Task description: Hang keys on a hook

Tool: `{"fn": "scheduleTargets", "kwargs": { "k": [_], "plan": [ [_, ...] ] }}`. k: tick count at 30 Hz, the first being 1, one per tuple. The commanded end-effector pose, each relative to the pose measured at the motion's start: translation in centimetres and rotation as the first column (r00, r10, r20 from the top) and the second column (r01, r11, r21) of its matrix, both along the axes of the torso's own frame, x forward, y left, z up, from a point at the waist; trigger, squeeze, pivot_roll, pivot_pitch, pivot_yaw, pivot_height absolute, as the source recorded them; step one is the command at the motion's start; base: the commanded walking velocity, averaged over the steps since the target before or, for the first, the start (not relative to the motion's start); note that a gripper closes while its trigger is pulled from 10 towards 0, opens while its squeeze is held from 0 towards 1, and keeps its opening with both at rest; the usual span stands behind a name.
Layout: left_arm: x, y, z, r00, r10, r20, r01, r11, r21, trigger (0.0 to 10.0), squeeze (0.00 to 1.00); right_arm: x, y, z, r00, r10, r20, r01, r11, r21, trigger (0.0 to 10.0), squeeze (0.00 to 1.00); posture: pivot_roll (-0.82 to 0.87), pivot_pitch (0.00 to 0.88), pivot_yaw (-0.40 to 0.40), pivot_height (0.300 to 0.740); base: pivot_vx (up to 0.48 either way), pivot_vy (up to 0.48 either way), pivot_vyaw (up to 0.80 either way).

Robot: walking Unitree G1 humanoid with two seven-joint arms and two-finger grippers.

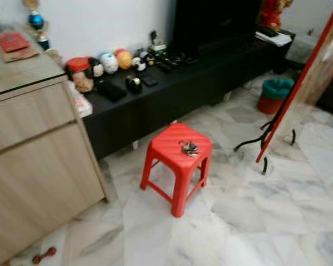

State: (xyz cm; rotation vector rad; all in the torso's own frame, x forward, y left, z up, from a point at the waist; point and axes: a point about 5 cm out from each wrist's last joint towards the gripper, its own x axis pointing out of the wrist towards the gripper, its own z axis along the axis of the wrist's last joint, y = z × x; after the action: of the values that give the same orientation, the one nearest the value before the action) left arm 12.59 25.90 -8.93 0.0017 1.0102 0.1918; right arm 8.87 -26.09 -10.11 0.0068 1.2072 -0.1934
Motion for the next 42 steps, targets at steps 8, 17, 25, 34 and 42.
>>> {"fn": "scheduleTargets", "kwargs": {
  "k": [8, 17, 25, 34, 42],
  "plan": [
    [-0.9, 0.2, -0.3, 0.999, -0.003, -0.035, 0.002, 1.0, -0.003, 10.0, 0.0, 1.4, -0.1, 0.4, 0.997, -0.062, 0.054, 0.063, 0.998, 0.0, 10.0, 0.0, -0.04, 0.0, -0.046, 0.74, 0.311, 0.0, 0.0],
    [-1.4, 0.3, -0.3, 0.998, -0.031, -0.048, 0.031, 0.999, -0.008, 10.0, 0.0, 0.8, -0.1, 0.2, 0.991, -0.118, 0.061, 0.118, 0.993, 0.009, 10.0, 0.0, -0.08, 0.0, -0.018, 0.74, 0.313, 0.0, 0.0],
    [-1.7, 0.4, -0.4, 0.997, -0.06, -0.052, 0.059, 0.998, -0.005, 10.0, 0.0, 0.4, -0.1, 0.1, 0.991, -0.125, 0.05, 0.125, 0.992, 0.009, 10.0, 0.0, -0.08, 0.0, -0.011, 0.74, 0.231, 0.0, 0.0],
    [-1.7, 0.2, -0.4, 0.995, -0.09, -0.049, 0.09, 0.996, 0.0, 10.0, 0.0, 0.2, -0.2, 0.1, 0.991, -0.122, 0.048, 0.122, 0.992, 0.007, 10.0, 0.0, -0.08, 0.0, -0.019, 0.74, 0.0, -0.136, 0.0],
    [-1.7, 0.0, -0.4, 0.995, -0.086, -0.044, 0.085, 0.996, -0.006, 10.0, 0.0, 0.3, -0.3, 0.2, 0.991, -0.123, 0.052, 0.123, 0.992, 0.003, 10.0, 0.0, -0.08, 0.0, -0.03, 0.74, 0.0, -0.431, 0.0]
  ]
}}
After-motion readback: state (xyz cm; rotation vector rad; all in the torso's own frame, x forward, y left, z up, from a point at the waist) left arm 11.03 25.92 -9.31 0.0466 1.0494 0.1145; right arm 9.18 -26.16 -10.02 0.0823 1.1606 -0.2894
